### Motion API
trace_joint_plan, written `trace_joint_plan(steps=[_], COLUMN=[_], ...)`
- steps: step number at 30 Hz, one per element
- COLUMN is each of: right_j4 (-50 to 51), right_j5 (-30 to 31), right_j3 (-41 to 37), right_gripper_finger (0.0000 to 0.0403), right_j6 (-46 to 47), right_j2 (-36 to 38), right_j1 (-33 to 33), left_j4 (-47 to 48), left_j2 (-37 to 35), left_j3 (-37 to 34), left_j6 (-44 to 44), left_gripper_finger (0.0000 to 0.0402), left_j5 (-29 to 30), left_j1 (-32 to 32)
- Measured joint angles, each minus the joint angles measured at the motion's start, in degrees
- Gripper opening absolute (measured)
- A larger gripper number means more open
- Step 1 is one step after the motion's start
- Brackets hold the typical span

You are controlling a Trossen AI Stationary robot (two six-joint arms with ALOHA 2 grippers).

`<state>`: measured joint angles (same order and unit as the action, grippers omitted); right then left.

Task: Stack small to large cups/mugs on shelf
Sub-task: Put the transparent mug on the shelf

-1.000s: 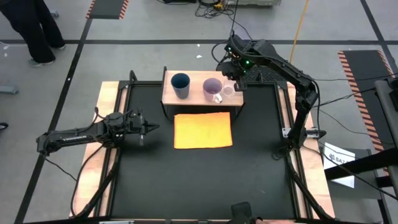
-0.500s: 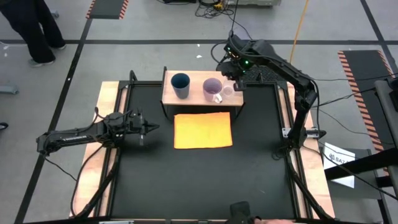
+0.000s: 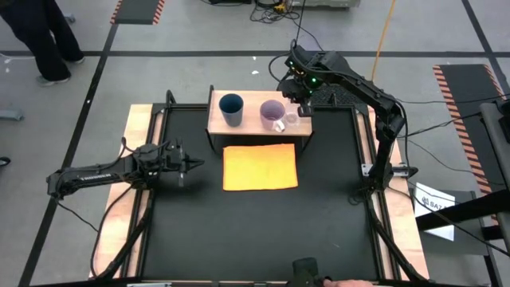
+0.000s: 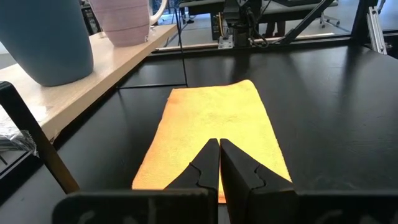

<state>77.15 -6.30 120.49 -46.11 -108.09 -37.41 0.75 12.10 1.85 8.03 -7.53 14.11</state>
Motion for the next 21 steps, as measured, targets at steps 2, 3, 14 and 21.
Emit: trace_joint_plan(steps=[2,3,14,21], right_j4=[-0.03,-0.02,0.01,-0.14], right_j5=[0.02,0.02,-0.01,-0.01], right_j3=[0.00,0.00,-0.02,-0.02], right_gripper_finger=[0.0000,0.0000,0.0000,0.0000], right_j6=[0.00,0.04,0.66,0.57], right_j2=[0.00,0.00,0.00,0.00], right_j1=[0.00,0.00,0.00,0.00], left_j4=[0.04,0.04,-0.03,-0.05], left_j2=[0.02,0.02,0.01,0.02], left_j3=[0.00,0.00,0.00,0.00], left_j6=[-0.13,-0.13,-0.26,-0.41], left_gripper_finger=[0.0017,0.0017,0.0017,0.0017], left_j5=[0.00,0.00,0.00,-0.02], left_j1=[0.00,0.00,0.00,0.00])
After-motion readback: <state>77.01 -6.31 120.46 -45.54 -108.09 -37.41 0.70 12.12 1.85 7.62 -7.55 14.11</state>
